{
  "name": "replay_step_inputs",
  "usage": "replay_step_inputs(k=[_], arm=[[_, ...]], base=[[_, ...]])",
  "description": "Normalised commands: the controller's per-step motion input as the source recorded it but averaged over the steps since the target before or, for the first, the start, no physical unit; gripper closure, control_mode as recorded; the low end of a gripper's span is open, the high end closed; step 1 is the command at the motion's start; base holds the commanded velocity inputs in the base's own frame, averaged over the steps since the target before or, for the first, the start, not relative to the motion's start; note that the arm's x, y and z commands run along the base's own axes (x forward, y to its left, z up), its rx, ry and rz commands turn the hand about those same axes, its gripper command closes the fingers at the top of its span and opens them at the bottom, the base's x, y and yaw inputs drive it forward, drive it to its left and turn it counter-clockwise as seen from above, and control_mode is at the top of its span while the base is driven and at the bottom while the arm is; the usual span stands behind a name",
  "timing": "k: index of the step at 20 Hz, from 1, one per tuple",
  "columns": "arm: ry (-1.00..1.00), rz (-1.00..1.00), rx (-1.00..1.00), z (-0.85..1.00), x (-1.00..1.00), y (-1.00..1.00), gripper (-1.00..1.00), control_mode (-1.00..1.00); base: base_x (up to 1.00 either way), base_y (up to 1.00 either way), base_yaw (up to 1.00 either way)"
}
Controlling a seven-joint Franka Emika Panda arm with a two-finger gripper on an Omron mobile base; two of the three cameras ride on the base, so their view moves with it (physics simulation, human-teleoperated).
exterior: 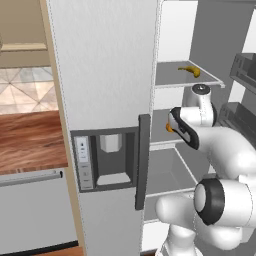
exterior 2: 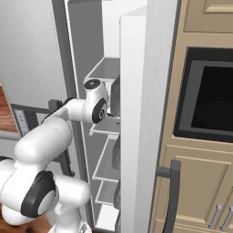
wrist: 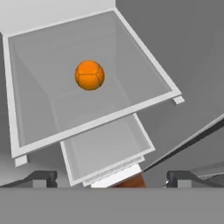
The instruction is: Pick the banana and orange from the fridge and place them inside the tupperware on the counter.
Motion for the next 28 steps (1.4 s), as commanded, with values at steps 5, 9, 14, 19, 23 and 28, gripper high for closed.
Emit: replay_step_inputs(k=[5,9,14,19,23,28], arm=[[0.00,0.00,0.00,-0.10,0.27,-0.13,-1.00,-1.00],[0.00,0.00,0.02,-0.08,0.32,-0.09,-1.00,-1.00],[0.00,0.00,0.00,-0.12,0.30,-0.02,-1.00,-1.00],[0.00,0.00,0.00,-0.16,0.27,0.00,-1.00,-1.00],[0.00,0.00,0.00,-0.21,0.22,0.00,-1.00,-1.00],[0.00,0.00,0.00,-0.25,0.12,-0.05,-1.00,-1.00]], base=[[0.00,0.00,0.00],[0.00,0.00,0.00],[0.00,0.00,0.00],[0.00,0.00,0.00],[0.00,0.00,0.00],[0.00,0.00,0.00]])
